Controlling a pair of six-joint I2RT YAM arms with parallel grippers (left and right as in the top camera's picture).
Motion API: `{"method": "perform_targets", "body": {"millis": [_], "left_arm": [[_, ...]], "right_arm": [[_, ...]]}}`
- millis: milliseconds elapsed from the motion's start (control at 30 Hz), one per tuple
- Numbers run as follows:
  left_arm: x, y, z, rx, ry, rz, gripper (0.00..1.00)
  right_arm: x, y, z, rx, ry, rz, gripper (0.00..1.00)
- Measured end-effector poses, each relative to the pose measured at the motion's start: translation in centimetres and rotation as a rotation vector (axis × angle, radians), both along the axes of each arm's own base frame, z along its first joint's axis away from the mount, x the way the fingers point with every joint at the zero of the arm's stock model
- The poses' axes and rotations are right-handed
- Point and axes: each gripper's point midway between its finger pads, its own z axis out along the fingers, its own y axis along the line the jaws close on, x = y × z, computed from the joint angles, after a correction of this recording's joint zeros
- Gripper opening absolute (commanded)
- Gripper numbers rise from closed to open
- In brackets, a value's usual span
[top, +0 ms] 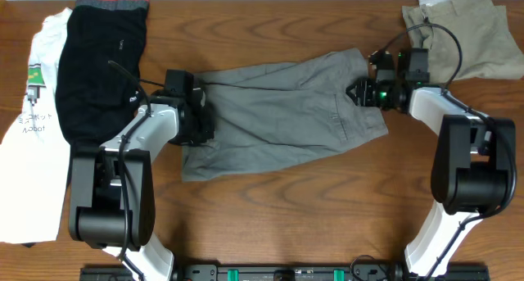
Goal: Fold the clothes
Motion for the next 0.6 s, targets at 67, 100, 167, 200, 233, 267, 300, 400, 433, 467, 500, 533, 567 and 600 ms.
{"method": "perform_targets", "body": {"millis": [67,100,167,200,233,267,300,400,433,467,500,533,567,600], "left_arm": [[0.0,0.1,0.0,0.000,0.001,0.003,0.06],[0.0,0.1,0.0,0.000,0.000,0.004,0.06],[0.0,0.1,0.0,0.000,0.000,0.004,0.06],[0.0,0.1,0.0,0.000,0.001,0.004,0.06],[0.0,0.1,0.0,0.000,0.001,0.003,0.06],[0.0,0.1,0.0,0.000,0.002,0.003,0.06],[0.0,0.1,0.0,0.000,0.002,0.004,0.06],[-0.1,0.1,0.0,0.001,0.007,0.004,0.06],[-0.2,0.2,0.0,0.001,0.012,0.004,0.06],[-0.4,0.2,0.0,0.002,0.019,0.004,0.06],[-0.5,0.2,0.0,0.002,0.024,0.003,0.06],[-0.6,0.2,0.0,0.002,0.029,0.004,0.06],[-0.7,0.1,0.0,0.000,0.034,0.003,0.06],[-0.8,0.1,0.0,-0.002,0.037,0.002,0.06]], "right_arm": [[-0.1,0.4,-0.1,0.003,0.005,0.002,0.19],[0.0,0.5,-0.1,0.003,0.005,0.001,0.16],[0.0,0.4,-0.1,0.006,0.011,-0.014,0.07],[0.0,0.3,-0.1,0.006,0.013,-0.021,0.04],[0.0,0.1,-0.1,0.009,0.016,-0.029,0.01],[0.0,0.0,-0.1,0.013,0.021,-0.035,0.01],[0.0,-0.3,-0.2,0.016,0.026,-0.045,0.01],[-0.5,-1.3,-0.4,0.032,0.055,-0.069,0.01],[-0.7,-1.7,-0.4,0.037,0.069,-0.078,0.01],[-1.0,-2.1,-0.5,0.043,0.082,-0.085,0.01],[-1.3,-2.6,-0.4,0.047,0.098,-0.092,0.01],[-1.6,-2.9,-0.4,0.048,0.108,-0.095,0.01],[-1.9,-3.3,-0.1,0.048,0.115,-0.099,0.01],[-2.0,-3.5,0.1,0.047,0.116,-0.101,0.01]]}}
